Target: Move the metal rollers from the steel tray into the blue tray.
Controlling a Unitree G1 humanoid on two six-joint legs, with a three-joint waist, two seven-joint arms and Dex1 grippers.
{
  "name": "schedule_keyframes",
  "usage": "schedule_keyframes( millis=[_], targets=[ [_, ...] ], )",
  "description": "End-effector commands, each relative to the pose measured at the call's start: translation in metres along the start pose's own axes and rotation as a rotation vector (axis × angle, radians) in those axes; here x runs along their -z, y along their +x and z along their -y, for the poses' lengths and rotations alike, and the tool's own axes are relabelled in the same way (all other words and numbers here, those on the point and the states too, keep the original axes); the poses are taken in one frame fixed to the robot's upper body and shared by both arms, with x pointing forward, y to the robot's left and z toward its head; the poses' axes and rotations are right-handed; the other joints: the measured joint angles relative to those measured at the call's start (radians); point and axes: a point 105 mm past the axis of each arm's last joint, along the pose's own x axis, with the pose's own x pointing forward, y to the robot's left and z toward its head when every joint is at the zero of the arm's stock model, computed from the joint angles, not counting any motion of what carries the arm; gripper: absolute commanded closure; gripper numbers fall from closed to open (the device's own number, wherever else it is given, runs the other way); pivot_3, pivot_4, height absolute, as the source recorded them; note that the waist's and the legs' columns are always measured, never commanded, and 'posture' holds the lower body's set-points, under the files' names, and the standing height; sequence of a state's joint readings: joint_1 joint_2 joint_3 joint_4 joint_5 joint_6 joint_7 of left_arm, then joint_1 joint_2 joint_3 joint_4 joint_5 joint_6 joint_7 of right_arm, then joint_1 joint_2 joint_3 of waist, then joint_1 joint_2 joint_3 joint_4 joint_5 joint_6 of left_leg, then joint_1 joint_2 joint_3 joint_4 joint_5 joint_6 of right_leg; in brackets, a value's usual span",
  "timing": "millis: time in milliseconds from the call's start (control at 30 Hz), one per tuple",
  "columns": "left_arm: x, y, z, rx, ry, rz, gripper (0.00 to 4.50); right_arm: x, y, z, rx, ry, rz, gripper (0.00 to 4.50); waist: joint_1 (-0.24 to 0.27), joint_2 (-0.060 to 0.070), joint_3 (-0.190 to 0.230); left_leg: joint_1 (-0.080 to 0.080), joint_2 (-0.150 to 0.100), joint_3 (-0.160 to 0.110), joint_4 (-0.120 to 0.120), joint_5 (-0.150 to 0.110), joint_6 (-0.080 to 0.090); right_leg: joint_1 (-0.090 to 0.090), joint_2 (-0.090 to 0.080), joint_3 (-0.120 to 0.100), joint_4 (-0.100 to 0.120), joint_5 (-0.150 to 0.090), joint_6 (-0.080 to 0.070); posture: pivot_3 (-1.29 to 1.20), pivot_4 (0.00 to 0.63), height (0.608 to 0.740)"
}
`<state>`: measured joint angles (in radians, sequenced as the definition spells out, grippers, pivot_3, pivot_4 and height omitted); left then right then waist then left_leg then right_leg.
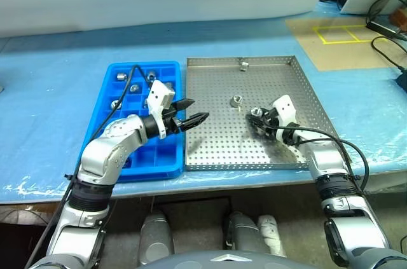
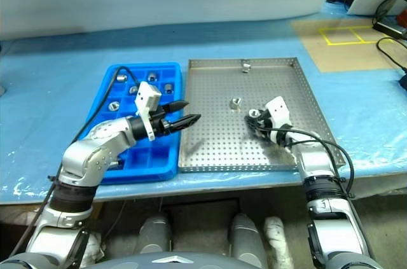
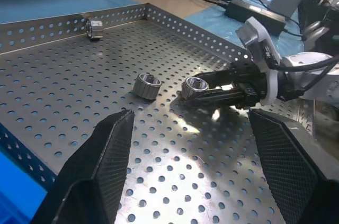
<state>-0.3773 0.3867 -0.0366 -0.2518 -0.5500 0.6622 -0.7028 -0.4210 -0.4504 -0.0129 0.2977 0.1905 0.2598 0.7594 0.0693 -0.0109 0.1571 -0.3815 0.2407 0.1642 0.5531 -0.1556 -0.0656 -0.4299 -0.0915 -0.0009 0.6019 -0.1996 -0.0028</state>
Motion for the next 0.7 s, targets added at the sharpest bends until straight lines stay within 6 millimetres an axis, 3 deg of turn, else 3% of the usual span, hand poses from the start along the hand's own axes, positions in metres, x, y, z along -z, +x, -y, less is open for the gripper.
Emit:
schedule_keyframes(
  millis=[33,133,233,400,533,633,700],
  targets=[
    [-0.018,-0.02,-0.002,-0.005,0.041,0.04,0.84,-0.049,-0.004,-0.034,-0.201,-0.009,0.121,2.87,-0.001,0.0,0.0,0.0,0.0,0.0,-0.001,0.0,0.0,0.0,0.0,0.0,0.0,0.0,0.0,0.03,0.15,0.74],
    [-0.025,-0.042,-0.01,-0.053,0.046,0.029,0.84,-0.079,-0.006,-0.061,-0.361,0.016,0.178,2.87,0.0,0.0,0.0,0.001,0.0,0.001,-0.003,0.0,-0.001,-0.001,0.001,0.0,0.0,0.0,0.0,0.04,0.15,0.74],
    [-0.029,-0.065,-0.017,-0.111,0.061,0.018,0.84,-0.093,0.003,-0.08,-0.462,0.015,0.195,2.87,0.001,0.0,0.0,0.001,0.0,0.001,-0.004,0.001,-0.001,-0.001,0.001,0.0,0.0,0.0,0.0,0.08,0.15,0.74],
    [-0.013,-0.101,-0.031,-0.252,0.061,-0.051,0.84,-0.107,0.045,-0.107,-0.551,0.0,0.228,2.87,0.003,0.0,0.0,0.002,0.0,0.001,-0.007,0.002,-0.003,-0.003,0.001,-0.001,0.0,0.0,-0.001,0.16,0.15,0.74],
    [-0.009,-0.117,-0.034,-0.329,0.058,-0.055,0.84,-0.111,0.073,-0.125,-0.598,-0.014,0.237,2.87,0.023,-0.001,0.0,-0.003,0.001,0.0,-0.008,0.003,-0.004,-0.007,0.001,-0.001,0.0,-0.001,-0.002,0.24,0.15,0.74],
    [-0.005,-0.12,-0.029,-0.358,0.049,-0.049,0.84,-0.096,0.093,-0.134,-0.587,-0.121,0.187,2.87,0.039,-0.001,0.0,-0.005,0.001,-0.001,-0.008,0.003,-0.004,-0.007,0.0,-0.003,0.0,-0.002,-0.004,0.27,0.15,0.74],
    [-0.002,-0.119,-0.024,-0.364,0.039,-0.043,0.84,-0.098,0.097,-0.143,-0.62,-0.085,0.2,2.87,0.052,-0.001,0.0,-0.005,0.001,-0.001,-0.008,0.003,-0.005,-0.007,-0.001,-0.005,0.0,-0.002,-0.004,0.29,0.15,0.74]
  ],
)
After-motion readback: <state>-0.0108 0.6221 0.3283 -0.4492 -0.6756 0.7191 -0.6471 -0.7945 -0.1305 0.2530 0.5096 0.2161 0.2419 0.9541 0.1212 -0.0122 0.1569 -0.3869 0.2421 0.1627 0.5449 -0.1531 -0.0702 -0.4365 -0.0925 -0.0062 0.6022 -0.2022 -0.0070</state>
